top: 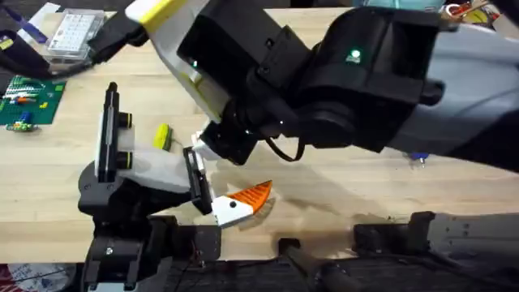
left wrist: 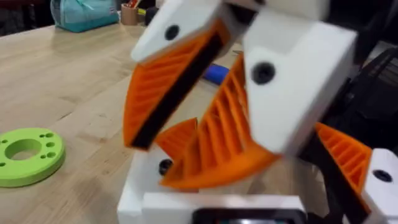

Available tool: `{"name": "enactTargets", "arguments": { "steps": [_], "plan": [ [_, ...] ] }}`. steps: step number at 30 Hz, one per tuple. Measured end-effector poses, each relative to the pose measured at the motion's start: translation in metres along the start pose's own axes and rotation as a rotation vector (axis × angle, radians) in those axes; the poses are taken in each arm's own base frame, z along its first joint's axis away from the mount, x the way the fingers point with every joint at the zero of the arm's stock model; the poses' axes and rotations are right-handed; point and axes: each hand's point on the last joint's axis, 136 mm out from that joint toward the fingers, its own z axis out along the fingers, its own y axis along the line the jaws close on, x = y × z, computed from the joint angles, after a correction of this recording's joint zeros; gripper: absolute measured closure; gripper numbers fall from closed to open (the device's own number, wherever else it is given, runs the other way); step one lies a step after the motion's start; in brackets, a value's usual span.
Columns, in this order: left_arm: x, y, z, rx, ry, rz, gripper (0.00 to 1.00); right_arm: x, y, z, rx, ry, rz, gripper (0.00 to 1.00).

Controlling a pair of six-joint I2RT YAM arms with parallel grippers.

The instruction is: Pick up the gripper from the table and insert it into the empty holder that is missing its gripper. Then pick up a screw, insert it into the mounting hole, and use the screwdriver to tighten it. Finally, clean up the table by picking up the vegetable and placing it into the bucket.

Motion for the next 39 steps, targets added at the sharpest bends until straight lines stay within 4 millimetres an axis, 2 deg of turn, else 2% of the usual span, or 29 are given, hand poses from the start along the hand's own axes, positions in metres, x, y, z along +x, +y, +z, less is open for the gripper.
{"name": "enactTargets", "arguments": {
  "steps": [4,5,6,15,23,34,39],
  "plan": [
    [0.0,0.001,0.0,-0.004,0.0,-0.001,0.014,-0.001,-0.011,0.0,0.041,-0.002,0.011,0.119],
    [0.0,0.001,0.0,-0.005,-0.001,-0.002,0.014,-0.001,-0.015,-0.001,0.052,-0.004,0.017,0.037],
    [0.0,0.001,0.0,-0.005,0.0,-0.002,0.014,-0.001,-0.017,-0.001,0.056,-0.005,0.022,0.015],
    [0.0,0.0,0.0,0.0,0.001,0.0,0.014,-0.002,-0.018,-0.004,0.06,-0.013,0.022,0.009],
    [0.001,0.0,0.0,0.003,0.002,0.004,0.014,-0.012,-0.004,-0.024,0.021,-0.071,0.006,0.008],
    [0.001,0.0,0.0,0.003,0.002,0.006,0.014,-0.036,-0.006,-0.095,0.017,-0.266,-0.003,0.008],
    [0.001,-0.001,0.0,0.003,0.002,0.006,0.014,-0.038,-0.007,-0.108,0.017,-0.298,-0.001,0.008]
  ]
}}
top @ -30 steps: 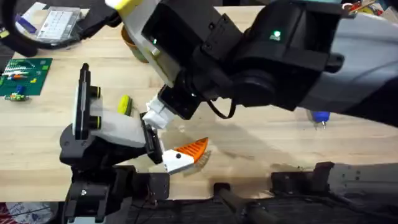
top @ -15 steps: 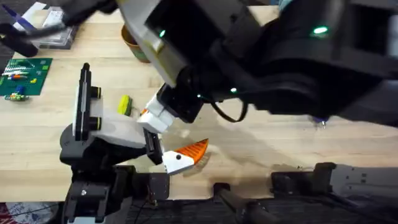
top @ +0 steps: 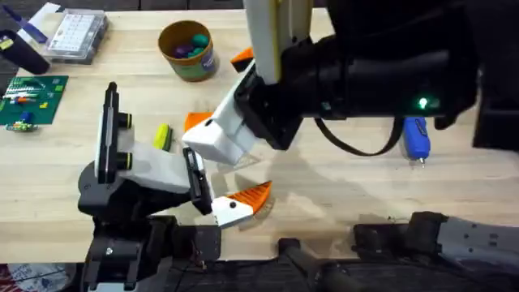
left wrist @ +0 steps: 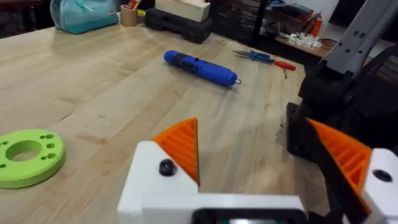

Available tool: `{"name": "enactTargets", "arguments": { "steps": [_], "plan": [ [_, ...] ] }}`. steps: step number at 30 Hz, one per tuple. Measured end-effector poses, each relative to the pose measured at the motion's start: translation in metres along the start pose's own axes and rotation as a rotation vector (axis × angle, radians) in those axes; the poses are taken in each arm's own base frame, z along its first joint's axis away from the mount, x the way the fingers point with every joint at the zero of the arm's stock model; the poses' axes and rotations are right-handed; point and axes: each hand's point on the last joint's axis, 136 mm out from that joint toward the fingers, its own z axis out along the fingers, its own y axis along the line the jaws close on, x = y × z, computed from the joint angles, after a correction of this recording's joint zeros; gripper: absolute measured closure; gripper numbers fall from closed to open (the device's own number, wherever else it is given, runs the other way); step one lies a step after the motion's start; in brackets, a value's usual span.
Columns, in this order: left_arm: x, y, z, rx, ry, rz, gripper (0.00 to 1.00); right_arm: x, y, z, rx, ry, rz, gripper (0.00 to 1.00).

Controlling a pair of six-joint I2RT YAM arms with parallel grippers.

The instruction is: Pick up the gripper from the table and insert it into the empty holder that is missing its gripper. Then pick up a screw, insert it into the mounting hole, and use the screwdriver to tighten it. Finally, clean up the table by picking up the vegetable and placing it into the bucket.

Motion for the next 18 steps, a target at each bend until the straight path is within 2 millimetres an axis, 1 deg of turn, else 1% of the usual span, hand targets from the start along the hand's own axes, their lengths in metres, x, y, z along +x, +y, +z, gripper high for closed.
{"name": "enactTargets", "arguments": {
  "steps": [2,4,5,6,7,8,10,18],
  "plan": [
    [0.0,0.0,0.0,0.001,0.0,-0.003,0.234,0.001,0.0,0.0,0.0,0.004,0.0,0.008],
    [0.0,0.0,0.0,0.002,0.001,0.001,0.508,0.001,0.0,0.0,0.001,0.004,0.0,0.008],
    [0.0,0.0,0.0,0.002,0.001,0.001,0.668,0.001,0.0,0.0,0.001,0.004,0.0,0.008],
    [0.0,0.0,0.0,0.002,0.001,0.001,0.807,0.001,0.0,0.0,0.0,0.005,0.0,0.008],
    [0.0,-0.001,0.0,0.004,0.001,0.001,0.906,0.001,0.0,0.0,0.0,0.005,0.0,0.008],
    [0.0,-0.001,0.0,0.004,0.001,0.004,0.972,0.001,0.0,0.0,0.001,0.006,0.0,0.008],
    [0.0,-0.001,0.0,0.004,0.001,0.007,0.994,0.003,0.0,0.0,0.001,0.011,0.0,0.008],
    [0.0,-0.001,0.0,0.003,0.001,0.007,0.996,0.018,-0.001,0.0,0.006,0.072,0.002,0.008]
  ]
}}
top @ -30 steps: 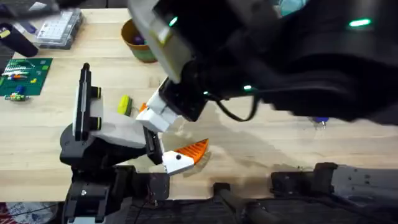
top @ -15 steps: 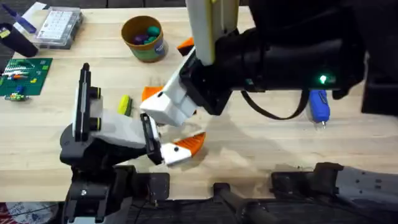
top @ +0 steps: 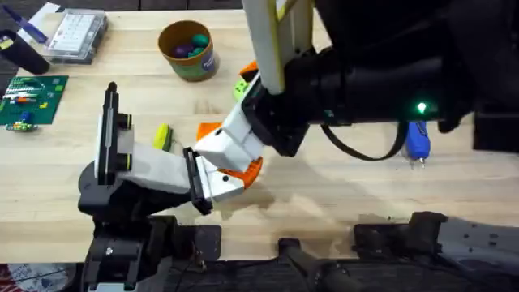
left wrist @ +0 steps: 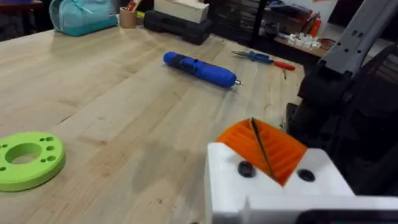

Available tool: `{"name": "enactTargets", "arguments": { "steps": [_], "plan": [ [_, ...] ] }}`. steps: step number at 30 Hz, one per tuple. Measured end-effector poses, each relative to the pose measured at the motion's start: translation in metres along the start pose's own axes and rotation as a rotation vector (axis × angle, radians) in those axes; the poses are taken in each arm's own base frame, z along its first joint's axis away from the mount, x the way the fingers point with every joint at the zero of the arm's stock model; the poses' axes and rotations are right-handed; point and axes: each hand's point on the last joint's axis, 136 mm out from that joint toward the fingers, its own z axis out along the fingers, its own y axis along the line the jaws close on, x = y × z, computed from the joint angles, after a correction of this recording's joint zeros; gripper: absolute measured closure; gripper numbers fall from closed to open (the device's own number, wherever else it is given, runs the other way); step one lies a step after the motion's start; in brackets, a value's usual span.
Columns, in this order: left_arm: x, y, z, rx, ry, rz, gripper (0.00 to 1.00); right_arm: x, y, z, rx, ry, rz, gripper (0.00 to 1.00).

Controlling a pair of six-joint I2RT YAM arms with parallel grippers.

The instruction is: Pick up the gripper from the table and insert it into the empty holder that is missing its gripper. Then pick up a screw, insert it into the mounting hole, and use the screwdriver to tighten it. Finally, clean up the table by picking up the vegetable and placing it into the bucket.

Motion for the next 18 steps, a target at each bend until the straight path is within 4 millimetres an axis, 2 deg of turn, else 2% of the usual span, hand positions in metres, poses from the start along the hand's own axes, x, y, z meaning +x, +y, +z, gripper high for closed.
{"name": "enactTargets", "arguments": {
  "steps": [18],
  "plan": [
    [0.0,0.0,0.0,0.0,0.0,0.0,0.996,0.0028,-0.0001,0.0,0.0,0.011,0.0,0.008]
  ]
}}
